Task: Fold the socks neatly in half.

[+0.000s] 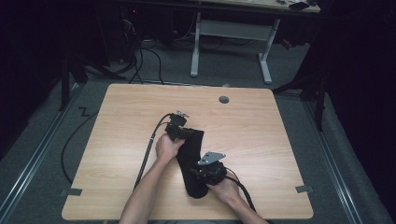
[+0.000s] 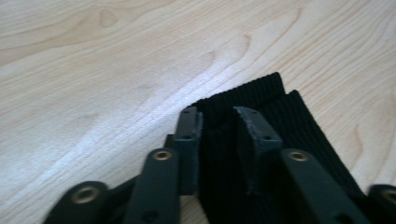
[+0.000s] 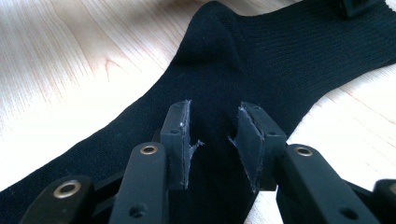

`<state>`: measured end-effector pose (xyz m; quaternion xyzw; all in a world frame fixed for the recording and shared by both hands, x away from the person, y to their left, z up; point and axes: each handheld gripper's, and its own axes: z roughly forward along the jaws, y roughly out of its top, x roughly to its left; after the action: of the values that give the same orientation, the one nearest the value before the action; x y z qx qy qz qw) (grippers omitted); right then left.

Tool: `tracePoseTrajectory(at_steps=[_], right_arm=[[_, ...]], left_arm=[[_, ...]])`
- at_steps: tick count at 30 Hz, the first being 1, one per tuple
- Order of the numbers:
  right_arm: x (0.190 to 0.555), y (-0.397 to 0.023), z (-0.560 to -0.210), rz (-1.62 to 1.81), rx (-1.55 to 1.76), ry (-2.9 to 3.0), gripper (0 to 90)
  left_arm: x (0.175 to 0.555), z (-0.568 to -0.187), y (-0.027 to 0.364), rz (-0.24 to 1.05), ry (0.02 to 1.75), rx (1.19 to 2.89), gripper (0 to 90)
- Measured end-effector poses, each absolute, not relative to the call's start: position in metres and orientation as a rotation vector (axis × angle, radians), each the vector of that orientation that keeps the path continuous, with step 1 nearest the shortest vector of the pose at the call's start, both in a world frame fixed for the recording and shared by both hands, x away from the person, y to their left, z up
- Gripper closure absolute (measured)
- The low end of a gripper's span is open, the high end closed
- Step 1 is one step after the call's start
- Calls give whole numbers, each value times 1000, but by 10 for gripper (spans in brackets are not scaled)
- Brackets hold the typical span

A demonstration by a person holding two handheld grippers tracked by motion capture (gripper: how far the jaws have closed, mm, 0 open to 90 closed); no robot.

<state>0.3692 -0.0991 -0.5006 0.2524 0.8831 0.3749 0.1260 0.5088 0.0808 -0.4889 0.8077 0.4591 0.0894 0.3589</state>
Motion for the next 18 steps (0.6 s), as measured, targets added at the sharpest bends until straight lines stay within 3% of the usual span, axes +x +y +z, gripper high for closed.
tracePoseTrajectory(at_steps=[5,18], right_arm=[[371,-98,-501,1090,741,2569,650],[381,-95,-502,1090,796,2535,657]], left_arm=[[509,-485,81,237,1170,2082,809],[494,-443,88,259,1015,1980,821]])
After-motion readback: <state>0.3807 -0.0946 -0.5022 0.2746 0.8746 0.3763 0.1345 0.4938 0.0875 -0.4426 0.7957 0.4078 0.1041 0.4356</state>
